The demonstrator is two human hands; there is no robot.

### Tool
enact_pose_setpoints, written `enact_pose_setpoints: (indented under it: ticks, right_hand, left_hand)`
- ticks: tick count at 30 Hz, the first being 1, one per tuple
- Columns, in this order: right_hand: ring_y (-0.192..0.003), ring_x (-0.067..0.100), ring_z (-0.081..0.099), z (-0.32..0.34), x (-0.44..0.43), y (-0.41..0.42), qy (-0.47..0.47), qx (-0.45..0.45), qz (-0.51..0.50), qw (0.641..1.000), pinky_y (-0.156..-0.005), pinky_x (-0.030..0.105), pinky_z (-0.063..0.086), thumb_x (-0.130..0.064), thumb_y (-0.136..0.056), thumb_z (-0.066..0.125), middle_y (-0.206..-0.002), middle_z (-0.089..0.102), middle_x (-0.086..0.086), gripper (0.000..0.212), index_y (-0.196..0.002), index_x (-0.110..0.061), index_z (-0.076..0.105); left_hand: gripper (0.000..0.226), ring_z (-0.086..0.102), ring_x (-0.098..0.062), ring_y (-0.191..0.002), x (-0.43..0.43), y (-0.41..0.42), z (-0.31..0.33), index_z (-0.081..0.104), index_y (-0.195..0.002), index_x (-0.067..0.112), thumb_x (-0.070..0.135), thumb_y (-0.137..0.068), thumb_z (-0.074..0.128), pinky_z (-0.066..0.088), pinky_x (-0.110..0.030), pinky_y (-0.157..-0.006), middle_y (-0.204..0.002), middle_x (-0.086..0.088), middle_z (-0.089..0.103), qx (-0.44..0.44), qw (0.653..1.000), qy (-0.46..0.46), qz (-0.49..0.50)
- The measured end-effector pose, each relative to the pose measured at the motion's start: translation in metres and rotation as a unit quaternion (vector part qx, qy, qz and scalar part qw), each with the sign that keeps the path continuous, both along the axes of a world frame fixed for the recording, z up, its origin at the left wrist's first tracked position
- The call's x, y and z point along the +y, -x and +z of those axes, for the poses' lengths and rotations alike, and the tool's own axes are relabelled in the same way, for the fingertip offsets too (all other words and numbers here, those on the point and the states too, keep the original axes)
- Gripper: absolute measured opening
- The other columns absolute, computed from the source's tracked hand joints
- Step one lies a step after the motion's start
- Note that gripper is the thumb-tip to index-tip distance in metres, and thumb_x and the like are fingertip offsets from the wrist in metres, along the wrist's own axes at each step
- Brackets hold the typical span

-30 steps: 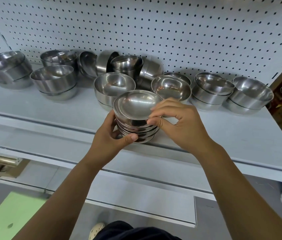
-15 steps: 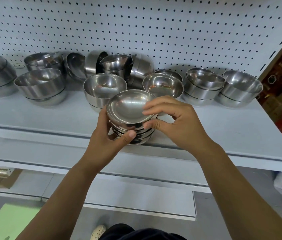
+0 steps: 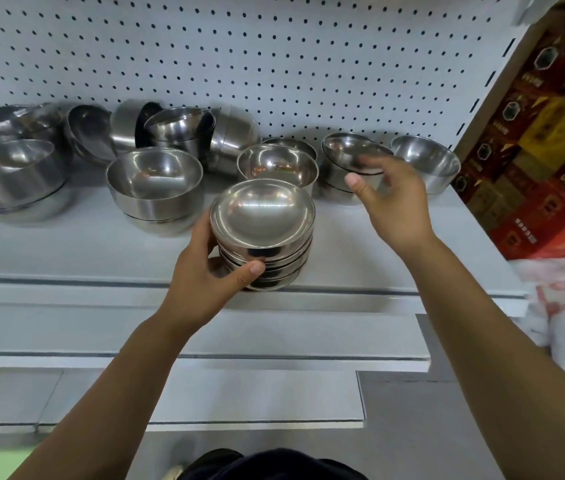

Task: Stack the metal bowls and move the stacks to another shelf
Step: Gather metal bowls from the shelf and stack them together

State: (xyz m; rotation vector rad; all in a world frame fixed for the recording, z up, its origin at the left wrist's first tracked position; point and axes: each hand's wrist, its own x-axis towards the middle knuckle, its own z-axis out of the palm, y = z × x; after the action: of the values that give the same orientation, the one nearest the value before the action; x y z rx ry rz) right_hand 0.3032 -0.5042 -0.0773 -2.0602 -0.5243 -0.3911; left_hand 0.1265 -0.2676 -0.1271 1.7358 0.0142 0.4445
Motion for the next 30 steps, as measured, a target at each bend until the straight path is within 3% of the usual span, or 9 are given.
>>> enact_pose_setpoints:
  ticks: [6, 9, 11, 13, 15, 18, 21, 25, 30]
  right_hand:
    - [-0.138, 0.027, 0.04, 0.018, 0.008, -0.031, 0.131, -0.037, -0.035, 0.99, -0.099, 0.019, 0.029, -0.041, -0.094, 0.073, -0.136, 0.061, 0.005, 0.046, -0.133, -0.018, 0.066]
    - [-0.117, 0.019, 0.059, 0.022, 0.014, -0.042, 0.139, 0.004, -0.035, 0.99, -0.09, 0.023, 0.043, -0.042, -0.091, 0.075, -0.118, 0.069, 0.001, 0.038, -0.122, -0.019, 0.074]
    - [-0.097, 0.012, 0.062, 0.022, 0.017, -0.045, 0.124, 0.033, -0.046, 0.991, -0.079, 0.015, 0.044, -0.037, -0.09, 0.077, -0.106, 0.072, -0.001, 0.03, -0.113, -0.018, 0.077]
    - [-0.091, 0.013, 0.064, 0.022, 0.019, -0.048, 0.087, 0.049, -0.058, 0.993, -0.071, 0.005, 0.04, -0.029, -0.089, 0.079, -0.102, 0.076, 0.0, 0.018, -0.103, -0.017, 0.08]
    - [-0.095, 0.02, 0.07, 0.024, 0.021, -0.05, 0.062, 0.059, -0.061, 0.994, -0.072, 0.006, 0.041, -0.022, -0.087, 0.081, -0.099, 0.077, 0.003, 0.013, -0.098, -0.014, 0.081]
    - [-0.096, 0.024, 0.071, 0.027, 0.022, -0.049, 0.044, 0.063, -0.061, 0.995, -0.083, 0.02, 0.05, -0.016, -0.085, 0.082, -0.098, 0.078, 0.008, 0.013, -0.097, -0.009, 0.082]
    - [-0.086, 0.015, 0.068, 0.031, 0.023, -0.043, 0.02, 0.046, -0.058, 0.997, -0.081, 0.019, 0.049, -0.011, -0.085, 0.081, -0.097, 0.079, 0.011, 0.012, -0.096, -0.007, 0.082]
    - [-0.07, -0.013, 0.059, 0.038, 0.021, -0.031, -0.034, 0.002, -0.046, 0.998, -0.076, 0.007, 0.041, -0.011, -0.086, 0.079, -0.086, 0.075, -0.006, 0.008, -0.093, -0.013, 0.082]
    - [-0.079, -0.012, 0.062, 0.052, 0.021, 0.01, -0.1, -0.028, 0.028, 0.994, -0.081, 0.01, 0.045, -0.014, -0.086, 0.081, -0.079, 0.071, -0.029, 0.015, -0.094, -0.026, 0.078]
  left_hand:
    - [0.093, 0.057, -0.008, -0.128, 0.003, -0.005, -0.008, 0.037, -0.152, 0.024, 0.05, -0.072, 0.078, 0.052, -0.018, -0.094, -0.132, 0.026, 0.061, -0.023, 1.0, -0.011, 0.008]
    - [0.092, 0.057, -0.008, -0.129, 0.006, -0.006, -0.009, 0.039, -0.149, 0.033, 0.053, -0.07, 0.079, 0.053, -0.022, -0.096, -0.132, 0.026, 0.061, -0.019, 1.0, -0.013, 0.002]
    - [0.091, 0.057, -0.006, -0.128, 0.007, -0.005, -0.007, 0.039, -0.146, 0.04, 0.061, -0.067, 0.081, 0.053, -0.023, -0.097, -0.131, 0.027, 0.061, -0.015, 1.0, -0.009, -0.004]
    - [0.092, 0.057, -0.006, -0.128, 0.008, -0.005, -0.005, 0.04, -0.144, 0.044, 0.068, -0.065, 0.081, 0.053, -0.022, -0.098, -0.131, 0.027, 0.061, -0.011, 1.0, -0.012, -0.008]
    - [0.09, 0.058, -0.006, -0.127, 0.008, -0.005, -0.006, 0.04, -0.145, 0.042, 0.058, -0.067, 0.082, 0.053, -0.021, -0.097, -0.13, 0.027, 0.062, -0.007, 1.0, -0.015, -0.01]
    - [0.085, 0.06, -0.006, -0.125, 0.008, -0.005, -0.009, 0.041, -0.144, 0.041, 0.05, -0.069, 0.08, 0.054, -0.023, -0.096, -0.127, 0.025, 0.063, -0.005, 1.0, -0.011, -0.009]
    - [0.09, 0.06, -0.008, -0.126, 0.01, -0.006, -0.009, 0.041, -0.147, 0.037, 0.05, -0.067, 0.081, 0.053, -0.032, -0.102, -0.129, 0.023, 0.064, -0.004, 1.0, -0.011, -0.006]
    - [0.084, 0.059, -0.009, -0.127, 0.011, -0.006, -0.008, 0.043, -0.142, 0.044, 0.05, -0.067, 0.081, 0.052, -0.041, -0.106, -0.129, 0.023, 0.064, -0.003, 1.0, -0.014, -0.009]
    - [0.081, 0.059, -0.011, -0.127, 0.012, -0.008, -0.01, 0.043, -0.142, 0.042, 0.047, -0.069, 0.079, 0.052, -0.039, -0.105, -0.129, 0.021, 0.064, -0.004, 1.0, -0.012, -0.01]
